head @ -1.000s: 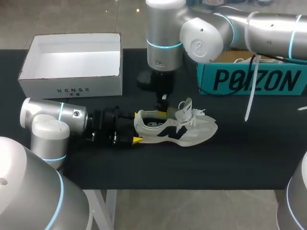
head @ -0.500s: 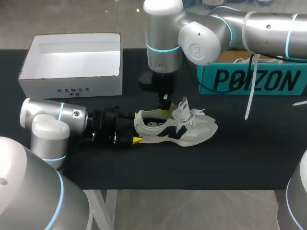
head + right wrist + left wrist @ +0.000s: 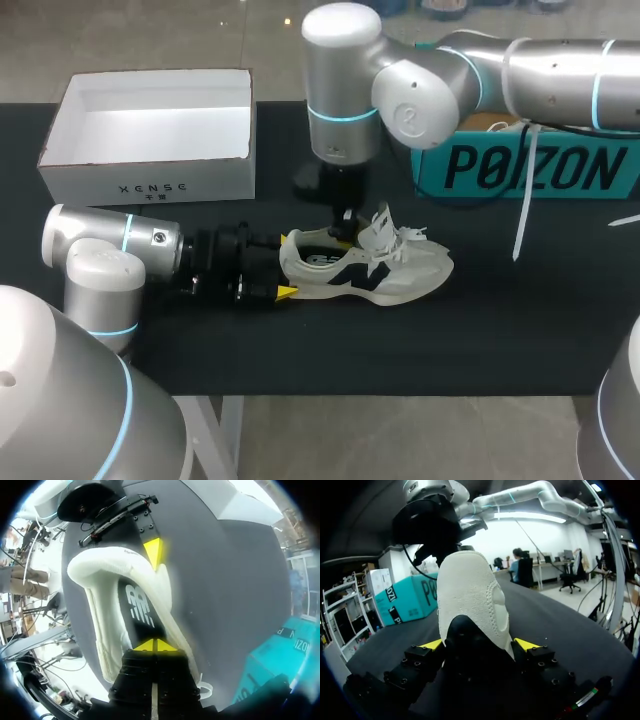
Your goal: Take the shoe out of the shoebox, open the shoe tongue, remove and reinsert the insole, then place the shoe into the shoebox
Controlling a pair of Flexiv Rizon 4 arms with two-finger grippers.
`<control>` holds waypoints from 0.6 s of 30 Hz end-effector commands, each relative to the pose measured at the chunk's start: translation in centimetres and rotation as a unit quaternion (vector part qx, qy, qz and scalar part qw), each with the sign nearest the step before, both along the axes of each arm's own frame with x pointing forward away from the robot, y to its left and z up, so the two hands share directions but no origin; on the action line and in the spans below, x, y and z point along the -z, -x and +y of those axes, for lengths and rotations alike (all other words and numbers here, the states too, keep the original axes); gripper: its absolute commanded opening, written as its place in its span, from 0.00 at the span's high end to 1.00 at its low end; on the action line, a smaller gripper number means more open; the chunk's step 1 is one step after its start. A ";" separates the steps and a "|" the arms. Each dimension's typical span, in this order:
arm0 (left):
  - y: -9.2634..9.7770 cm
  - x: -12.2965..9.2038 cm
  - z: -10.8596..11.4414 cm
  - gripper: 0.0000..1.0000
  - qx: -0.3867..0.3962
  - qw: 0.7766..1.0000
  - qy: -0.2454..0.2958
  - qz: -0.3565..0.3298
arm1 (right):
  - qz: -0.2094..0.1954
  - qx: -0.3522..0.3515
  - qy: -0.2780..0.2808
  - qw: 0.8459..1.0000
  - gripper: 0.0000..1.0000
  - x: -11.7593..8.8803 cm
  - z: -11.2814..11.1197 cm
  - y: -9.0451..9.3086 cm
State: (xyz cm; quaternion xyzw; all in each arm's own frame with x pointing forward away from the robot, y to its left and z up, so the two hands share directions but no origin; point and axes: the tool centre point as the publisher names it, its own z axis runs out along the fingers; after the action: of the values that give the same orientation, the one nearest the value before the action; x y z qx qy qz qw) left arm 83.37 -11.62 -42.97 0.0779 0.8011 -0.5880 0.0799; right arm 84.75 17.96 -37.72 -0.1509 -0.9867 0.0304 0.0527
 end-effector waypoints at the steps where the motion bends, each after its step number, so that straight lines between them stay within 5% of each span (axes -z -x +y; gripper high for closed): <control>1: 0.1 0.2 0.1 1.00 -0.001 1.000 0.001 -0.001 | 0.006 0.001 0.000 1.000 1.00 0.9 0.0 -0.2; 7: 0.1 0.2 0.1 1.00 -0.001 1.000 0.001 -0.001 | 0.007 0.003 -0.001 1.000 0.76 0.9 -0.1 -0.1; 18: 0.1 0.2 0.1 1.00 -0.001 1.000 0.001 -0.001 | -0.001 0.001 -0.002 1.000 0.76 0.9 -0.1 -0.2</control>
State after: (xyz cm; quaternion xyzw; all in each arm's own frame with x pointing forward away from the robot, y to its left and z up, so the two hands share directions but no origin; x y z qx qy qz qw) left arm 83.40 -11.61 -42.97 0.0775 0.8011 -0.5881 0.0799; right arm 84.78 17.88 -38.56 -0.1516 -0.9865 0.0286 0.0545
